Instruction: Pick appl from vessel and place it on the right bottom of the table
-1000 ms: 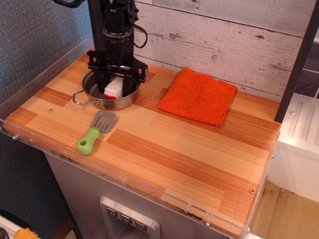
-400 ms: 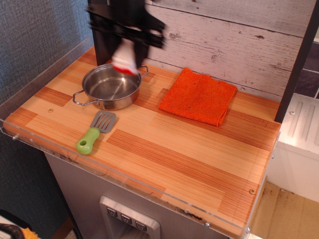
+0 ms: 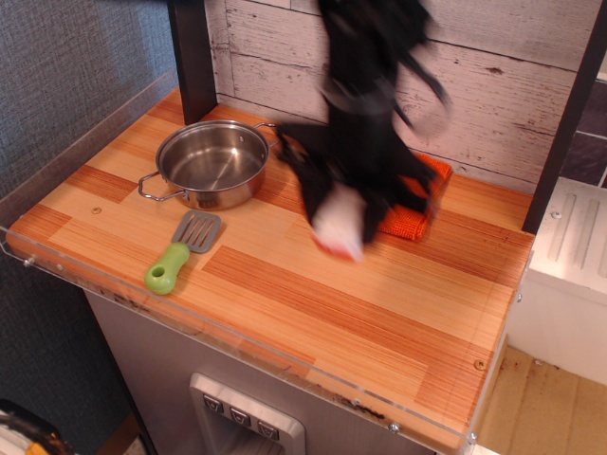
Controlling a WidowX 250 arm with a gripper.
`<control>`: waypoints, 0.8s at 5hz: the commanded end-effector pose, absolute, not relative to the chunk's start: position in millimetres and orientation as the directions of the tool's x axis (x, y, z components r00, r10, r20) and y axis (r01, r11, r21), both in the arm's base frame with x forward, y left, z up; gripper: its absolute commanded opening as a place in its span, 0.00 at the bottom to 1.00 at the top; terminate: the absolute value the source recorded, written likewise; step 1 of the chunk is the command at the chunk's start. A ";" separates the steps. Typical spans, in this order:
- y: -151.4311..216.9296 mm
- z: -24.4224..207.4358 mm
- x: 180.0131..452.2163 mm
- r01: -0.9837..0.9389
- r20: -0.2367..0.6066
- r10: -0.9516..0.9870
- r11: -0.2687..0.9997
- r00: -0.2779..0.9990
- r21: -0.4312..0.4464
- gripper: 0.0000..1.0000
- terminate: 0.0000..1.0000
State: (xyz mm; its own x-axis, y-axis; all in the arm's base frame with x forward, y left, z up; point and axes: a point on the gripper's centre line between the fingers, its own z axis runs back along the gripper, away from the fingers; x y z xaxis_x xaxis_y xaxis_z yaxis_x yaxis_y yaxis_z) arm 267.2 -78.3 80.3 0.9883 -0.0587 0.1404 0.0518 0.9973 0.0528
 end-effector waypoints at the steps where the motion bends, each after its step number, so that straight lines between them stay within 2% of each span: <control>1: -122.0 58.2 273.1 0.047 0.114 -0.050 0.999 0.992 0.027 0.00 0.00; 3: -123.3 34.4 277.1 0.033 0.033 -0.033 0.999 0.999 0.013 0.00 0.00; 4: -123.3 31.3 274.7 0.041 0.005 -0.041 0.999 0.999 0.013 1.00 0.00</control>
State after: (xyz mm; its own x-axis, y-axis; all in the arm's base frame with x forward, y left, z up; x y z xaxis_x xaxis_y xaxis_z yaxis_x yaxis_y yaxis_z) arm 272.7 -123.9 16.7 0.9984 -0.0399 -0.0407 0.0410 0.9988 0.0259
